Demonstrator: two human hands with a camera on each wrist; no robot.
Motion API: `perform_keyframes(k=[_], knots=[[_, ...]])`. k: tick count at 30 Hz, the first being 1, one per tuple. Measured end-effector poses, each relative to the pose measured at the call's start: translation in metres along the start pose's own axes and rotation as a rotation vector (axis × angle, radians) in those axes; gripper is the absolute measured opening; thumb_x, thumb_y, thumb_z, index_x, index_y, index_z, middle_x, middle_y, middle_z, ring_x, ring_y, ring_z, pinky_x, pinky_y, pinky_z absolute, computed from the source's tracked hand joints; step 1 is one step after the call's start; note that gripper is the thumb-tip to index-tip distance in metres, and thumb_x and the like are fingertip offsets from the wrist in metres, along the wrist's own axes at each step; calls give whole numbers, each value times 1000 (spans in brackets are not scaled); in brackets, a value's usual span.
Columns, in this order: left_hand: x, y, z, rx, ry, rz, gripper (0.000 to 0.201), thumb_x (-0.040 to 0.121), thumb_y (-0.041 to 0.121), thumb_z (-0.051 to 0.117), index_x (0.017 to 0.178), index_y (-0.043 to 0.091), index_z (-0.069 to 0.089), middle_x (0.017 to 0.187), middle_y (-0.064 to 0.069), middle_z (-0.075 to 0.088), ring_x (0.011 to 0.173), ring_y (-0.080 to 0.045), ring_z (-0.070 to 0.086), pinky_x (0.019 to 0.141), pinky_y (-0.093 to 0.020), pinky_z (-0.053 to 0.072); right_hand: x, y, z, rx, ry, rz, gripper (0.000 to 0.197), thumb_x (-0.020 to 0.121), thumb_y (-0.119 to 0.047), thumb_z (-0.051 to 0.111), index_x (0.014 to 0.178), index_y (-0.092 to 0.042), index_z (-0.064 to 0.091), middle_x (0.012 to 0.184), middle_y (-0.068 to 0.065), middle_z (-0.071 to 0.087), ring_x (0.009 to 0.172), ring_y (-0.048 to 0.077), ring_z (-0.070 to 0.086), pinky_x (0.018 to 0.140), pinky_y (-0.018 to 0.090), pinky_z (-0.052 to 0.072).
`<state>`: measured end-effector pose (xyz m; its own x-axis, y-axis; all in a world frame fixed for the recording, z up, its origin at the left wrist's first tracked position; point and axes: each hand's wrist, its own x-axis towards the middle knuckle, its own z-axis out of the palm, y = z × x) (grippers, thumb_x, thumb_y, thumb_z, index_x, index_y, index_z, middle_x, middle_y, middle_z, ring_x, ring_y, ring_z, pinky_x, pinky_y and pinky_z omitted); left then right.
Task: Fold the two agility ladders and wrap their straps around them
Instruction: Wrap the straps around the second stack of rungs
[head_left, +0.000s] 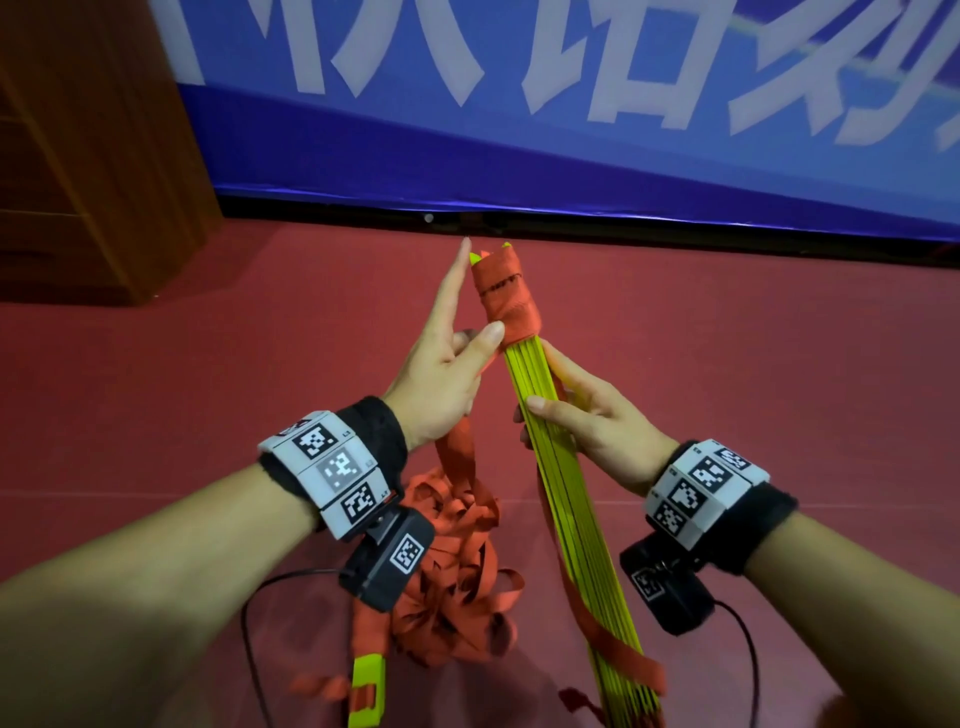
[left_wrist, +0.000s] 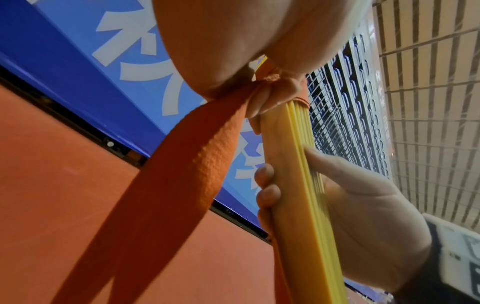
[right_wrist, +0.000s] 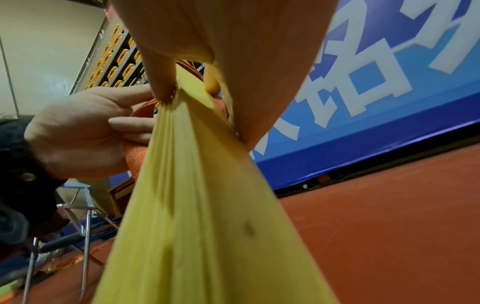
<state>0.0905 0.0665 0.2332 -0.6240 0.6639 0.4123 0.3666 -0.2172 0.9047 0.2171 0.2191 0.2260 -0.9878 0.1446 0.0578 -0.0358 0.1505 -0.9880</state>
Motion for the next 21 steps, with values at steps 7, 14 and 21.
perform_keyframes(k=[7,14,21], knots=[[-5,11,18,-45,57,-2,65,105,3,50,155,30,19,56,15,58,43,0,46,58,-9,42,0,9,0,-429,100,-100,105,82,-37,84,160,-38,14,124,-11,62,104,3,62,99,30,50],[-1,5,23,79,297,-16,62,99,12,61,149,36,32,53,14,52,47,-5,39,59,-22,38,-3,25,8,-539,296,-131,60,91,-41,72,130,-53,28,88,6,70,74,24,70,76,50,56],[-2,11,23,91,353,-30,59,97,21,68,144,39,37,52,5,50,42,-7,36,52,-22,35,-1,19,11,-696,348,-105,51,103,-50,46,148,-50,22,88,-7,66,73,17,66,73,43,56]])
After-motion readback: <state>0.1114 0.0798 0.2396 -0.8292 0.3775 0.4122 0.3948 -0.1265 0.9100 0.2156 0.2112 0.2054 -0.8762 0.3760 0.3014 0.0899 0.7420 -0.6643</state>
